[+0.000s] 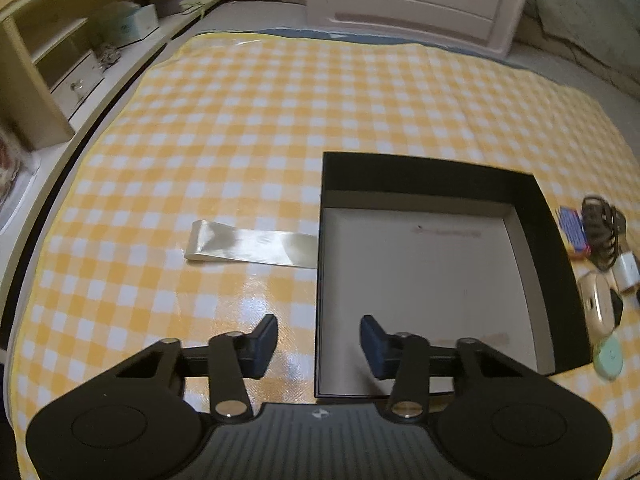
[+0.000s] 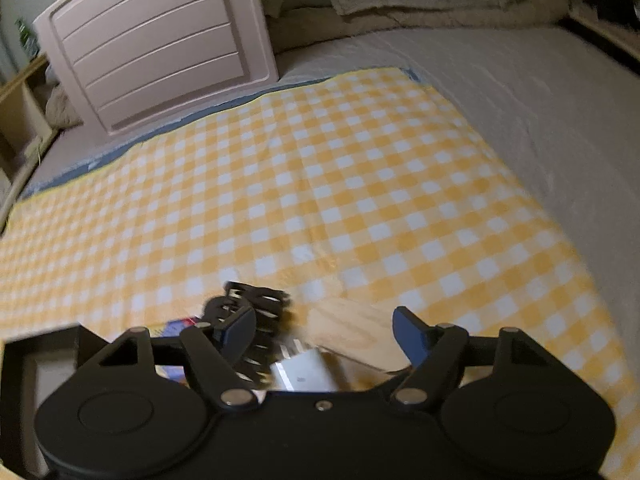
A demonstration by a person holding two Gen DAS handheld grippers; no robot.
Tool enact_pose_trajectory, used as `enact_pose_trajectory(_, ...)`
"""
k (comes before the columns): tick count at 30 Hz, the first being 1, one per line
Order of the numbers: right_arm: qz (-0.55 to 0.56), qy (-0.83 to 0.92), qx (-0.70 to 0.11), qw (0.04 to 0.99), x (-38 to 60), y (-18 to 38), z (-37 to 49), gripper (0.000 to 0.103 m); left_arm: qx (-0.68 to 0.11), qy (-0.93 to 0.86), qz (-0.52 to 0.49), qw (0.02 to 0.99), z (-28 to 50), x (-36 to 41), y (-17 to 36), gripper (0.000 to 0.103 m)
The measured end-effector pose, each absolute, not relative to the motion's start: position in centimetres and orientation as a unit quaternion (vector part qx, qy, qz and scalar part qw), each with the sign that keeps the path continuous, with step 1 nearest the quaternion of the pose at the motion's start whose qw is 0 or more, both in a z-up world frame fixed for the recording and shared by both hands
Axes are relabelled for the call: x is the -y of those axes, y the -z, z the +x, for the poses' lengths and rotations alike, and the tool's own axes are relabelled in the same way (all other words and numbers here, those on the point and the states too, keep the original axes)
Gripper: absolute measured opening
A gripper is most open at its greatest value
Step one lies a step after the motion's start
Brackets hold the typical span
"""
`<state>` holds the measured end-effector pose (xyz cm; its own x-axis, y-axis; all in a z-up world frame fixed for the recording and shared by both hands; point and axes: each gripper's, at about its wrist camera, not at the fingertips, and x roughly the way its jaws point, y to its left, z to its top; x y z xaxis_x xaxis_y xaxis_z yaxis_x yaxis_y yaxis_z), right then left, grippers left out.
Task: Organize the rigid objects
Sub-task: 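Reach the right tool to the black claw clip and grasp it, then carry the claw clip with the right tool into the black box and release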
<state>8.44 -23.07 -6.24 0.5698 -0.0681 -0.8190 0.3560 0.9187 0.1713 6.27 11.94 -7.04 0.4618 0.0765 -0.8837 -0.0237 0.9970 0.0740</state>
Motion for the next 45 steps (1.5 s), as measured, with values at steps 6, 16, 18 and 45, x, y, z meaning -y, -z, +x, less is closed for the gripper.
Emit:
enact_pose_trajectory(6,0.169,0.117,-0.453,0.867,20.5,6.5,10.2,0.075,-0.531,-0.036,0.046,0.846,6.6,-11.8,8.4,0.021)
enact_pose_trajectory(16,0.159,0.114,-0.488,0.851,17.3,9.0,13.1,0.066,-0.549,-0.018,0.042,0.834,6.8,-12.5,9.5,0.01)
enact_pose_trajectory(18,0.161,0.116,-0.502,0.842,17.3,9.7,13.7,0.056,-0.549,-0.019,0.039,0.835,6.9,-12.4,9.6,0.01)
enact_pose_trajectory(45,0.093,-0.068,-0.409,0.905,6.5,0.5,10.3,0.045,-0.547,-0.01,0.041,0.836,6.7,-12.1,10.0,0.003)
